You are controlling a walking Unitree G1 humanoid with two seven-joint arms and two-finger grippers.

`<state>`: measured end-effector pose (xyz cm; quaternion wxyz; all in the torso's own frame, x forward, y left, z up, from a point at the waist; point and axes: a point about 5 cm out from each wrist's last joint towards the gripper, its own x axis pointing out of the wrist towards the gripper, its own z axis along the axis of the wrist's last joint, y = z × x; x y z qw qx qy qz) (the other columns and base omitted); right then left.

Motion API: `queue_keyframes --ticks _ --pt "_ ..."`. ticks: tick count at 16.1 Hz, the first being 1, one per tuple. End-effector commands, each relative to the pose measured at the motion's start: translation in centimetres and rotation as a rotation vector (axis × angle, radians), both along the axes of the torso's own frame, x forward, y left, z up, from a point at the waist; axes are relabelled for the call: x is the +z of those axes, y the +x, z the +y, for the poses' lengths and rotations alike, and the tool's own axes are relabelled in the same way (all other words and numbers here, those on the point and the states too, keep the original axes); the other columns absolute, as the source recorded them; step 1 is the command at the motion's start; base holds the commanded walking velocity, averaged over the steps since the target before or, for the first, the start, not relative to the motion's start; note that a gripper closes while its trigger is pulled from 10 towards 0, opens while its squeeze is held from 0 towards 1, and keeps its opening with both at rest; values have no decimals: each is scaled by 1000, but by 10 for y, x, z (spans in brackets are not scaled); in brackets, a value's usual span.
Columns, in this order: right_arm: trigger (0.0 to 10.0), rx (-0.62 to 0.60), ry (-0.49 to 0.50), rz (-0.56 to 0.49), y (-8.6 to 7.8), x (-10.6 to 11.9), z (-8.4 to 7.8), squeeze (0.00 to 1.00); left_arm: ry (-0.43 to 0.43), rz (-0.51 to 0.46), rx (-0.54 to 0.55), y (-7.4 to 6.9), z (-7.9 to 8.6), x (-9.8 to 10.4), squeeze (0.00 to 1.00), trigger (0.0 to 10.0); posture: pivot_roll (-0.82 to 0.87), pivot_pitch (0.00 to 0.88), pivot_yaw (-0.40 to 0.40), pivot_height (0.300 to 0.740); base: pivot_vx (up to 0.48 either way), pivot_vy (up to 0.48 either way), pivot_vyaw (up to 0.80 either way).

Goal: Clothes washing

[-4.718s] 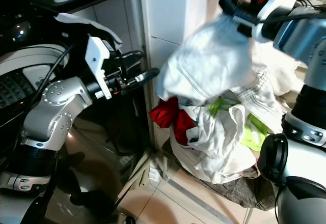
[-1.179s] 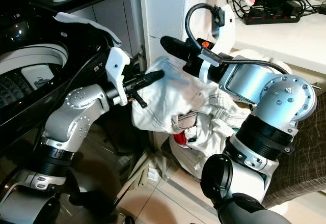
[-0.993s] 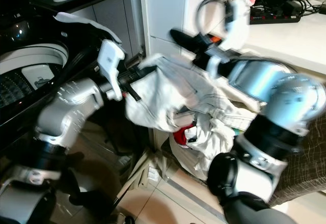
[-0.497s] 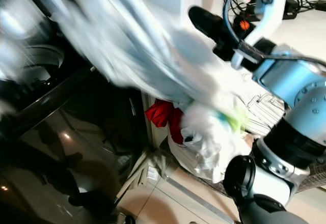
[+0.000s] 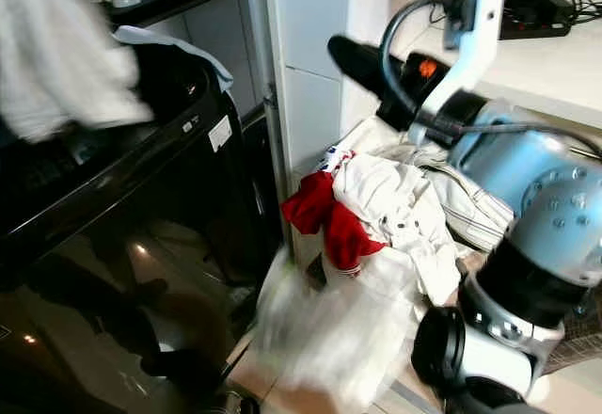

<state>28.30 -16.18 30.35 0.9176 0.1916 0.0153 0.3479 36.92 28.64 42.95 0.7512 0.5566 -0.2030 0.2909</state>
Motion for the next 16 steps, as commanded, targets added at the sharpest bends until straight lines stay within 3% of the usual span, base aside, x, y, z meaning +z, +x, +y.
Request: queue_keyframes --ticks 1,2,3,4,6,7,8,12,16 --pt "10000 32 -11 -24 -3 3 5 0 39 -55 8 -5 -1 11 0 0 -34 0 116 740 0 0 0" --pt "10000 48 -27 -18 -3 -1 9 0 38 121 -5 13 -6 -22 0 2902 -25 0 107 740 0 0 0" --pt "10000 56 -38 -14 -3 -3 12 0 -14 221 -29 22 -8 -45 0 4392 -17 0 98 740 0 0 0" --pt "10000 81 -66 -4 -3 -8 20 0 -211 439 -50 34 -7 -106 0 10000 -13 0 94 740 0 0 0" --pt "10000 106 -86 1 -5 -11 25 0 -412 583 -60 36 -5 -149 0 10000 -18 0 96 740 0 0 0" --pt "10000 112 -90 3 -6 -12 26 0 -486 611 -79 36 -5 -158 0 10000 -18 0 96 740 0 0 0" --pt "10000 120 -102 7 -8 -14 28 0 -584 627 -97 35 -4 -166 1000 10000 -25 0 103 740 0 0 0" --pt "10000 113 -117 9 -10 -18 26 0 -669 599 -110 33 4 -150 1000 10000 -25 0 102 740 0 0 0" --pt "10000 107 -121 16 -7 -18 26 0 -652 588 -113 33 5 -140 1000 10000 -22 0 99 740 0 0 0"
